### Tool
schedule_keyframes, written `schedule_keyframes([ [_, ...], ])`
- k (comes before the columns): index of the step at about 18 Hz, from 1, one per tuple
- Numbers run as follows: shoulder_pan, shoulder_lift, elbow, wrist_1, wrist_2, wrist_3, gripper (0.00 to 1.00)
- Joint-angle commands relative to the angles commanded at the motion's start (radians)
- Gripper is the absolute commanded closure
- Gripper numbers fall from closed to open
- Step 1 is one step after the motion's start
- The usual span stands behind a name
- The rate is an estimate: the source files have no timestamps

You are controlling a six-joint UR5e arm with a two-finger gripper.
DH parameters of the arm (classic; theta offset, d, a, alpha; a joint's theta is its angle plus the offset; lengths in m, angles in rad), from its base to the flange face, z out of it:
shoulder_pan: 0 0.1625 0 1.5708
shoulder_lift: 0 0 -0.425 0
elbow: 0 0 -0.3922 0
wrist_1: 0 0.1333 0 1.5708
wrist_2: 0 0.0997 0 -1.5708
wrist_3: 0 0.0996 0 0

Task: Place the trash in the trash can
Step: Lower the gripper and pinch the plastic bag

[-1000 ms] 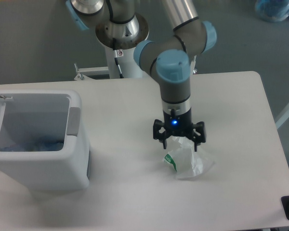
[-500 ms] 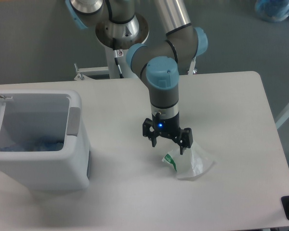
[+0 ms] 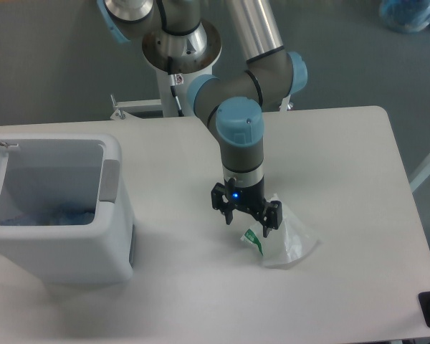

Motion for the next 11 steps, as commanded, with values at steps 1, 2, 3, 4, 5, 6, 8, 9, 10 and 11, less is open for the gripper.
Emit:
schedule_keyframes([
  [1, 0.000, -0.005, 0.002, 0.002, 0.002, -0.002, 0.20],
  [2, 0.000, -0.008, 0.006, 0.002, 0.002, -0.003, 0.23],
  [3, 0.000, -0.008, 0.009, 0.002, 0.002, -0.008, 0.27],
  [4, 0.000, -0.009, 0.014, 0.002, 0.002, -0.009, 0.32],
  [5, 0.000, -0.012, 0.017, 0.002, 0.002, -0.011, 0.35],
  [6, 0.000, -0.015, 0.018, 0.002, 0.002, -0.012, 0.39],
  [8, 0.000, -0.015, 0.020, 0.002, 0.002, -0.024, 0.50],
  [9, 0.000, -0.014, 0.021, 0.002, 0.000, -0.037, 0.61],
  [10, 0.000, -0.015, 0.023, 0.002, -0.002, -0.044, 0.71],
  [11, 0.000, -0.015, 0.023, 0.002, 0.000, -0.046, 0.79],
])
